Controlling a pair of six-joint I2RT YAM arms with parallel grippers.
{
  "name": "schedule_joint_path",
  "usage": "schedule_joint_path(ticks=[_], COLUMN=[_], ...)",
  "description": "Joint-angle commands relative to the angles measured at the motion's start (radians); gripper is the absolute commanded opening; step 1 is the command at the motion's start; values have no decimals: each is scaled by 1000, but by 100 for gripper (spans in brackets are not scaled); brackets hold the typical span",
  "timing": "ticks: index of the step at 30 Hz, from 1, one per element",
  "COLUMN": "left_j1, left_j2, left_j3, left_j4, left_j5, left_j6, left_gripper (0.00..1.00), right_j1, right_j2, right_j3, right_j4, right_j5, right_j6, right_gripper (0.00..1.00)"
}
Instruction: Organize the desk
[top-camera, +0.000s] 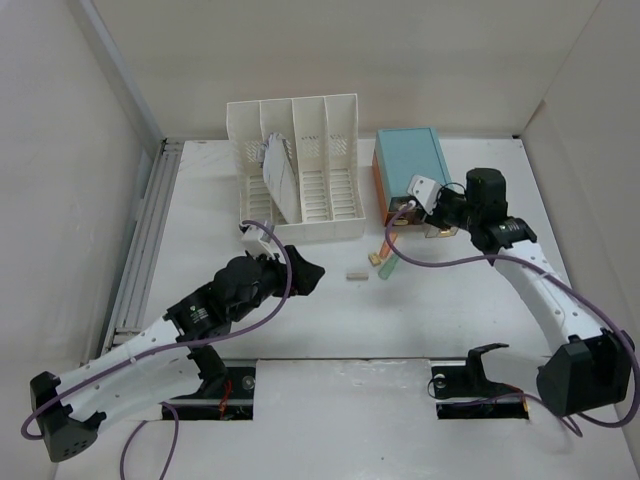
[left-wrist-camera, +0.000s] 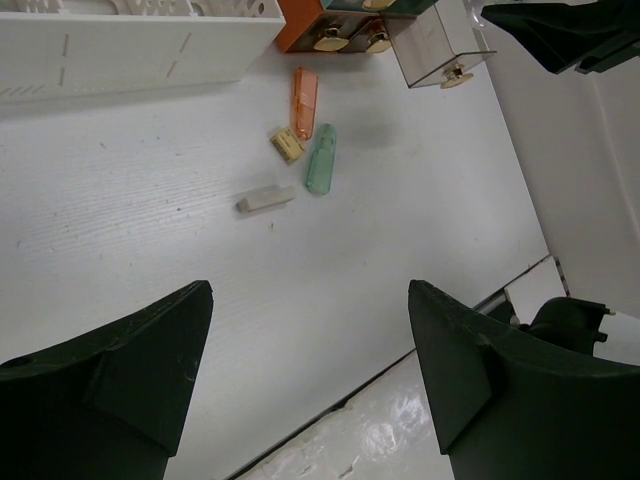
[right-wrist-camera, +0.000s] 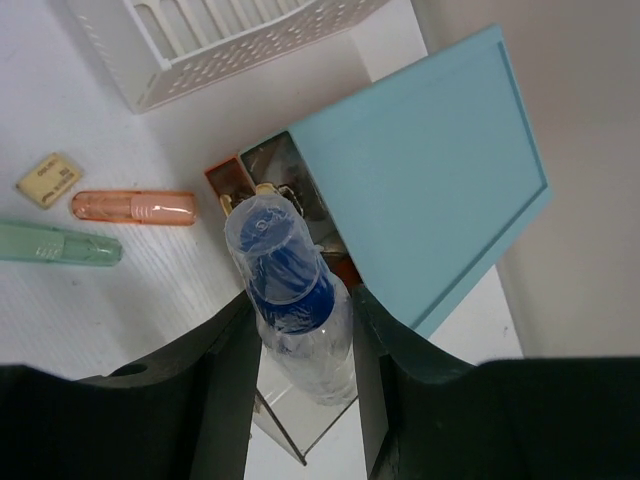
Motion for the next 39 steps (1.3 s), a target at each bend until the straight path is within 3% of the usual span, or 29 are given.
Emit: schedule_joint_path(ticks=[1,8,15,20,28,33,35,38,39], left_j1=[-6,-6,-6,-6,-6,-6,-6,-6,-6], left_j2=[-6,-6,-6,-6,3,13,13,13,13], left_j3=[28,28,28,28,28,28,28,28,28], left_j4=[45,45,45,45,45,45,45,45,45], left_j5=[7,7,7,7,7,7,7,7,7], left_j6=[16,16,16,16,16,25,25,25,25], left_gripper=[76,76,76,76,78,78,78,78,78], right_j1=[-47,-135,-184,-222,-254,-273,-282,-282,-282], right_j2=[14,81,153,227,287,360,370,370,370], right_j3=[-3,-3,30,123,226,335,335,335,335], right_j4=[75,68,44,-52,-183,-437,-462,-462,-462], right_j5=[-79,-182,-292,-395,-416,-430,-429,-403,-403], right_j6=[72,81,-26,-172,-348,-611,-635,-669,-679], right_gripper=[10,10,10,11,11,12,12,16,22])
